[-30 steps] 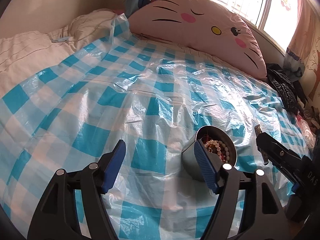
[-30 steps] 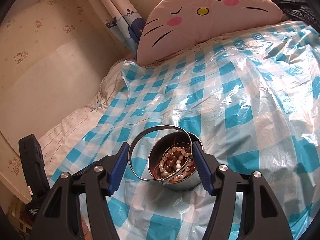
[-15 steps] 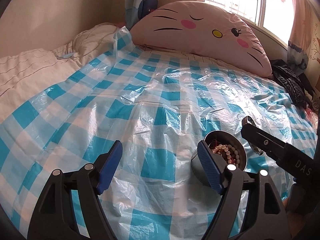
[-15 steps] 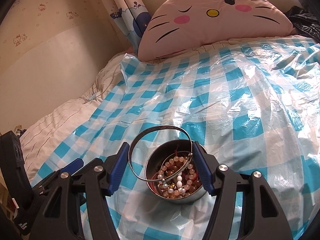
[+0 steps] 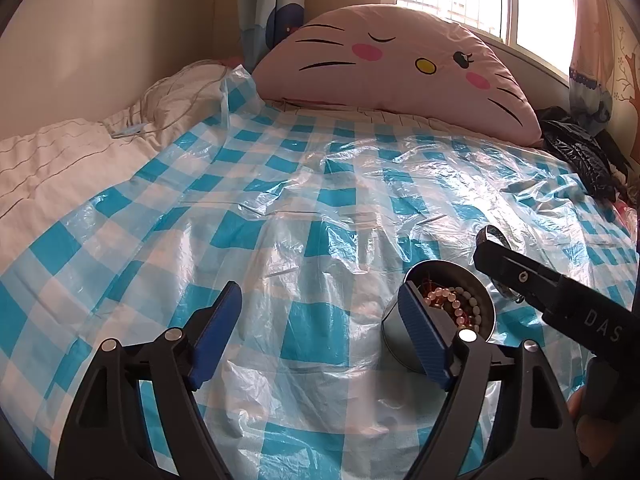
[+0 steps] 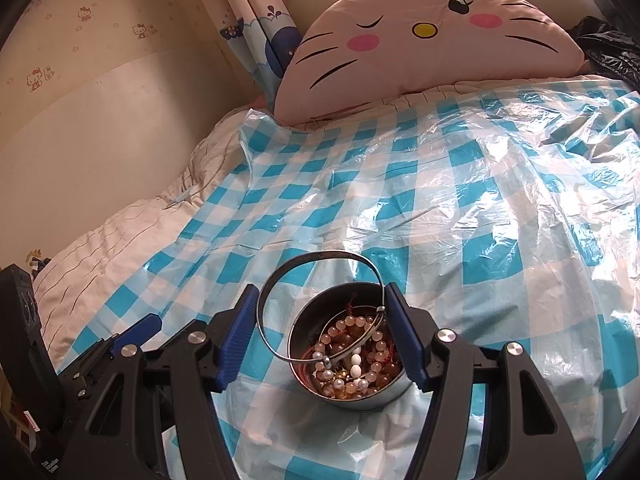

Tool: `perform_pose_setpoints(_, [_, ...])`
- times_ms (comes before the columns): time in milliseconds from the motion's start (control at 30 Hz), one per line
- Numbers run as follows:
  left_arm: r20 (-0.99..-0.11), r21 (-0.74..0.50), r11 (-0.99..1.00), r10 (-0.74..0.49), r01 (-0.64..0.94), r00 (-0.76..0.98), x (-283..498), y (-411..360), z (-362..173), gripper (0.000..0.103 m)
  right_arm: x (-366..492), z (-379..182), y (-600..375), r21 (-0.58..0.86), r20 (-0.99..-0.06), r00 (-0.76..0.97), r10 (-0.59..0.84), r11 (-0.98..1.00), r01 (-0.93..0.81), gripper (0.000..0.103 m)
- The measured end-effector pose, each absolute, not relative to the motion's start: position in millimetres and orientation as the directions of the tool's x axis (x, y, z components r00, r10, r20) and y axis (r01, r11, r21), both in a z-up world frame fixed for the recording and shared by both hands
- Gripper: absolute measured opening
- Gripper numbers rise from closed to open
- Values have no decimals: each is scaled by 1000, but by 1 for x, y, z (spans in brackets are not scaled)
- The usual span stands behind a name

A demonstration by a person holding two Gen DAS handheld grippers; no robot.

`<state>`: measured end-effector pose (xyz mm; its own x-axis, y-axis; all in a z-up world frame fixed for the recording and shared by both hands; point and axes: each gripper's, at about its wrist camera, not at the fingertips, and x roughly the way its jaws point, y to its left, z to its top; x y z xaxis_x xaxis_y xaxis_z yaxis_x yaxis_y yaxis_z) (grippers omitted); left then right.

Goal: Organize jewelry

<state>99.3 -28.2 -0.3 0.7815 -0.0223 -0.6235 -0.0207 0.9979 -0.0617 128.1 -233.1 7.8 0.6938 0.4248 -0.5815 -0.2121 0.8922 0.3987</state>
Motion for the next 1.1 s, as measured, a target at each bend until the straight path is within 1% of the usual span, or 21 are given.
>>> perform_pose_setpoints(67, [-623, -62, 998, -22, -22, 782, 99, -28, 0, 78, 130, 4, -230, 382, -601, 685, 411, 901, -205, 63])
perform_pose_setpoints(100, [-626, -53, 998, -16, -22, 780, 99, -29, -1, 78, 132, 1, -229, 375, -619, 674, 404, 906, -199, 72])
perform_pose_setpoints(133, [-627, -49, 999, -17, -18, 779, 100, -30, -1, 79, 134, -1, -230, 379, -623, 673, 399, 906, -188, 74])
perform_pose_setpoints(267, [-632, -49, 999, -26, -6, 775, 100, -29, -3, 86, 132, 0, -234, 373, -621, 685, 381, 912, -170, 76])
perform_pose_setpoints(367, [-647, -30, 999, -31, 15, 762, 96, -29, -4, 89, 128, 4, -240, 360, -622, 699, 353, 922, -145, 79])
perform_pose_setpoints(467, [-676, -13, 998, -56, 64, 735, 85, -26, -1, 90, 112, 12, -250, 327, -630, 719, 293, 940, -97, 87])
perform_pose_setpoints(500, [-676, -8, 997, -60, 74, 734, 77, -23, 0, 90, 101, 15, -254, 312, -636, 723, 270, 947, -79, 91])
perform_pose_setpoints(533, [-672, -4, 997, -64, 83, 738, 66, -21, 1, 93, 91, 20, -258, 296, -636, 732, 246, 953, -64, 94])
perform_pose_setpoints(567, [-665, 2, 996, -66, 91, 744, 55, -18, 1, 95, 80, 25, -261, 279, -631, 743, 222, 959, -49, 94])
perform_pose_setpoints(700, [-653, 39, 991, -70, 126, 754, 17, -10, 6, 95, 30, 35, -267, 244, -621, 766, 170, 970, -17, 96])
perform_pose_setpoints(833, [-647, 21, 986, -114, 167, 754, -13, -5, 9, 96, -13, 34, -262, 213, -636, 759, 143, 977, -6, 96])
perform_pose_setpoints(933, [-641, 2, 984, -134, 176, 755, -30, -1, 11, 96, -34, 40, -260, 213, -629, 764, 142, 977, -7, 96])
perform_pose_setpoints(1000, [-619, -12, 984, -148, 179, 771, -42, 2, 15, 96, -43, 43, -260, 210, -631, 763, 136, 978, -1, 96])
perform_pose_setpoints(1100, [-602, 17, 980, -148, 197, 785, -53, -6, 18, 96, -50, 41, -264, 227, -655, 742, 144, 974, 11, 96])
